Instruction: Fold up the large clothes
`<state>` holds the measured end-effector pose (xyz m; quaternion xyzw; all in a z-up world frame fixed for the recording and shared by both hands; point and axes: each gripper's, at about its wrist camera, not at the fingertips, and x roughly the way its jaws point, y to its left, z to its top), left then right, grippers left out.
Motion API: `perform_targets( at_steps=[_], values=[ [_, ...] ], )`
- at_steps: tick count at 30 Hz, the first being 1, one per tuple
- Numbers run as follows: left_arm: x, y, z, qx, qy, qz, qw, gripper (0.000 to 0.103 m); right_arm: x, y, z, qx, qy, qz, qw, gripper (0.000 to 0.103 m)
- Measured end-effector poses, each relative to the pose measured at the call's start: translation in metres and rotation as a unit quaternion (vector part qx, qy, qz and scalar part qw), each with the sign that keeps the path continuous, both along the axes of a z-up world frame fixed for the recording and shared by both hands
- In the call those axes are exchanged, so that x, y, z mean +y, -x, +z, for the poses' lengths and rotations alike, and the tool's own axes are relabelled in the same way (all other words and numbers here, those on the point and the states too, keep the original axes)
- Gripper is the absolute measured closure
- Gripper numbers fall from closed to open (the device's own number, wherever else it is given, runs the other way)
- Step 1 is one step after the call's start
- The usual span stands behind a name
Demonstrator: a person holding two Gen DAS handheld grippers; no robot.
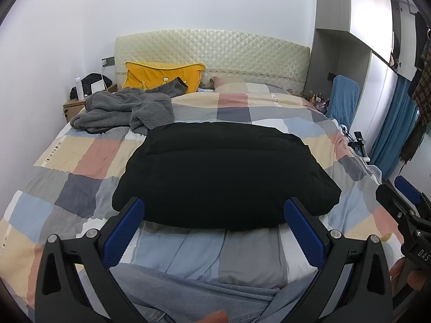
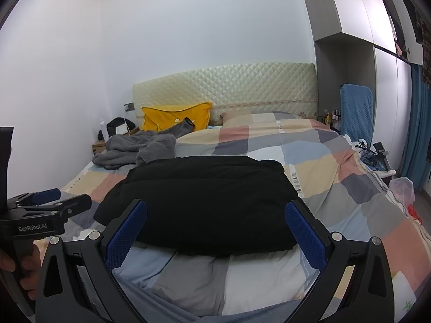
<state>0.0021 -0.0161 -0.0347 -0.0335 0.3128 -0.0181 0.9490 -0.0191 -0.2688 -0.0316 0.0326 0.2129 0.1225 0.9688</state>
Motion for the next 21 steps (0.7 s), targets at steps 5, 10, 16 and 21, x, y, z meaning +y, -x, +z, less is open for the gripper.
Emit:
perform_targets(
  at_steps=[5,10,16,21],
  values=[
    [-0.0006,-0.0003,0.0001,0.002,0.002,0.001,1.0000,0.000,-0.0005,0.0001,-0.0003,0.002,0.002,-0.003,1.000,0.000],
    [-0.0027,-0.0010,0.0004,0.003,0.001,0.003,1.0000,0.000,-0.0010,0.0011,0.0004,0.000,0.001,-0.002,1.000,0.000],
    [-0.0035,-0.0014,-0.0003,0.004,0.000,0.007,1.0000,0.000,-0.0008,0.0025,0.0013,0.000,0.002,-0.001,1.000,0.000],
    [-0.0032,0.0003,-0.0002,0.001,-0.002,0.014,0.9999,0.000,-0.0004,0.0017,0.0019,-0.002,0.004,-0.002,1.000,0.000]
  ],
)
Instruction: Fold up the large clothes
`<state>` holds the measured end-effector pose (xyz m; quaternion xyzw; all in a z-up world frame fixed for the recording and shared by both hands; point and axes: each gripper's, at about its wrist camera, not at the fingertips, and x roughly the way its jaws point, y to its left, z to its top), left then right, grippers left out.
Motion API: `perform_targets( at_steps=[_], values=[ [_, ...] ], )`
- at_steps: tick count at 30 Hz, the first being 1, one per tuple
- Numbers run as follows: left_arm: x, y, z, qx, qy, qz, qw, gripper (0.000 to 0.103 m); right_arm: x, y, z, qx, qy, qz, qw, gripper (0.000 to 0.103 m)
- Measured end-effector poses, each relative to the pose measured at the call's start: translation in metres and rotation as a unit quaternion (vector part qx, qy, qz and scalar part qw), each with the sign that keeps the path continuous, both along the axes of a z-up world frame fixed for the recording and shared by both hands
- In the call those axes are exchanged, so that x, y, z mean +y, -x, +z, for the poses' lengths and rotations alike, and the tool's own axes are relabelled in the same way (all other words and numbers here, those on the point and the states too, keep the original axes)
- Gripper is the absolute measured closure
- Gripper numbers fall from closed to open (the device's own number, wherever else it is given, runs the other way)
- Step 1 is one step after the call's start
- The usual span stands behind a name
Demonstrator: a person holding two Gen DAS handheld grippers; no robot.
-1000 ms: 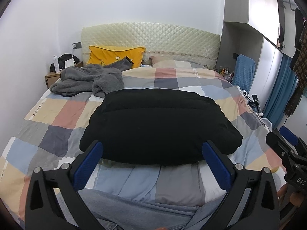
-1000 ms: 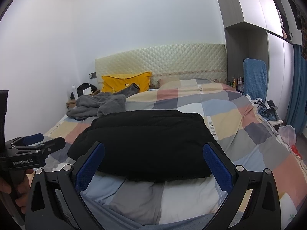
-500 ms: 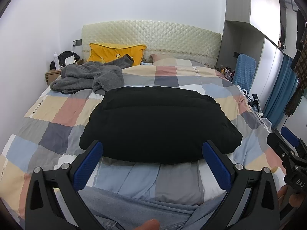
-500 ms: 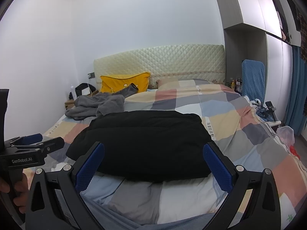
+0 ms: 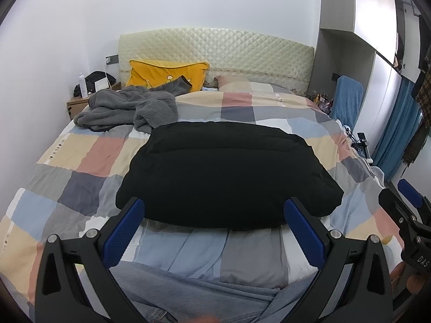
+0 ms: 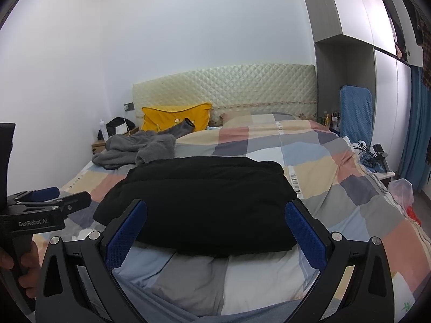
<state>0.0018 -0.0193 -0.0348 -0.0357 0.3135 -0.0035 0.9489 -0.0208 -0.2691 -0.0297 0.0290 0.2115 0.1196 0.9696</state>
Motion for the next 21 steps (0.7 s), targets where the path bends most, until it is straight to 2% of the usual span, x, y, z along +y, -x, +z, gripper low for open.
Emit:
perform_targets(
  at_steps=[21],
  values=[
    [-0.0019,0.0004,0.0005,0.008,0.009,-0.011,0.9999,0.000,0.0017,-0.0035,-0.0046,0.011,-0.008,0.003,1.000,0.000]
  ],
)
